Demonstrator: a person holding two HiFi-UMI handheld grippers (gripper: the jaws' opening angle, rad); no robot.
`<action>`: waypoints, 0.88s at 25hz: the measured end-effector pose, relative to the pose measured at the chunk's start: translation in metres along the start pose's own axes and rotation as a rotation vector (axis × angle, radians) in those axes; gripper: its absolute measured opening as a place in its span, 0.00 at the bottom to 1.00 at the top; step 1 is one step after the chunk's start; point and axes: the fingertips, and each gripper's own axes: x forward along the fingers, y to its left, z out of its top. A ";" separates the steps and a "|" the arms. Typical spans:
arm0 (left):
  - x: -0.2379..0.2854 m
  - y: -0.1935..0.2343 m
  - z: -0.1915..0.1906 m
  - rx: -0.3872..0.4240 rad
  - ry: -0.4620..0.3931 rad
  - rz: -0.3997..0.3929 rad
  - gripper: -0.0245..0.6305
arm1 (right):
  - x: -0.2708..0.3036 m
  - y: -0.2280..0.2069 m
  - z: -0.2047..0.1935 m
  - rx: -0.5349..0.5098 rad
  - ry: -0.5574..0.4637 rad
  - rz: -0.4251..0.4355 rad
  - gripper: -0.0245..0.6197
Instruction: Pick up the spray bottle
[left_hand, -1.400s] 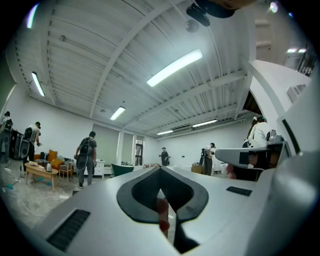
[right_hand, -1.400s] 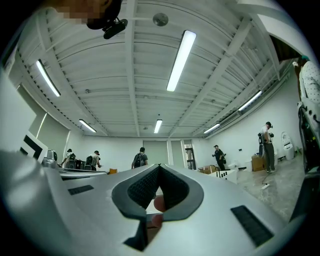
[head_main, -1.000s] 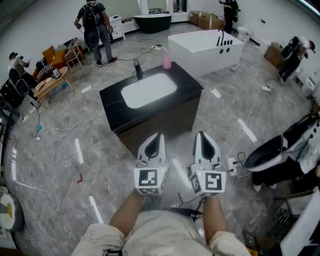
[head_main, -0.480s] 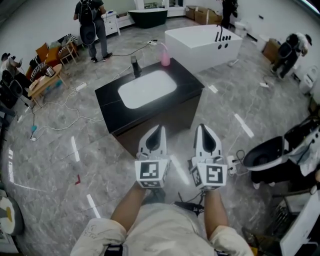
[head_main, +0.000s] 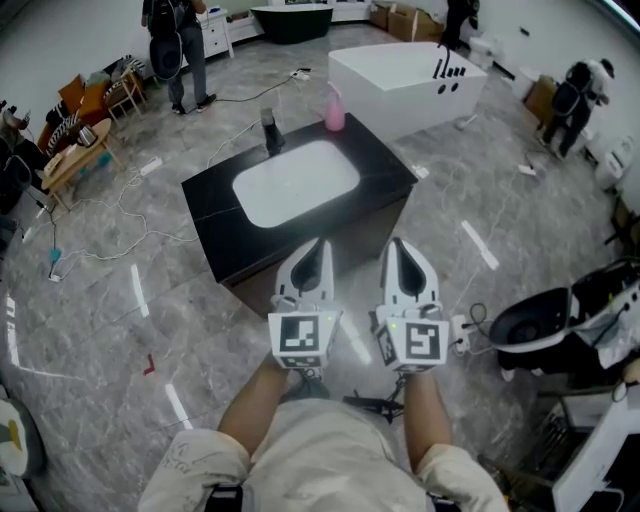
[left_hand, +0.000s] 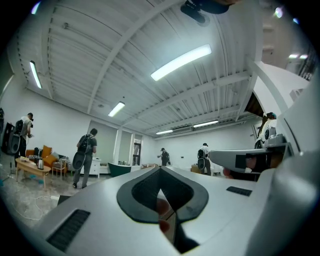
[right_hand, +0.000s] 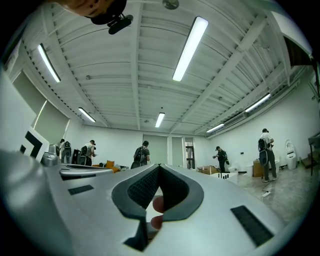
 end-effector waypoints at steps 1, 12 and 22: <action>0.005 0.005 0.001 -0.002 -0.004 -0.003 0.04 | 0.007 0.002 -0.001 0.000 0.001 0.002 0.04; 0.044 0.052 0.010 -0.002 -0.023 -0.039 0.04 | 0.066 0.018 0.000 -0.020 -0.007 -0.014 0.04; 0.088 0.065 -0.001 -0.027 -0.018 -0.030 0.04 | 0.109 0.005 -0.017 -0.017 -0.001 -0.002 0.04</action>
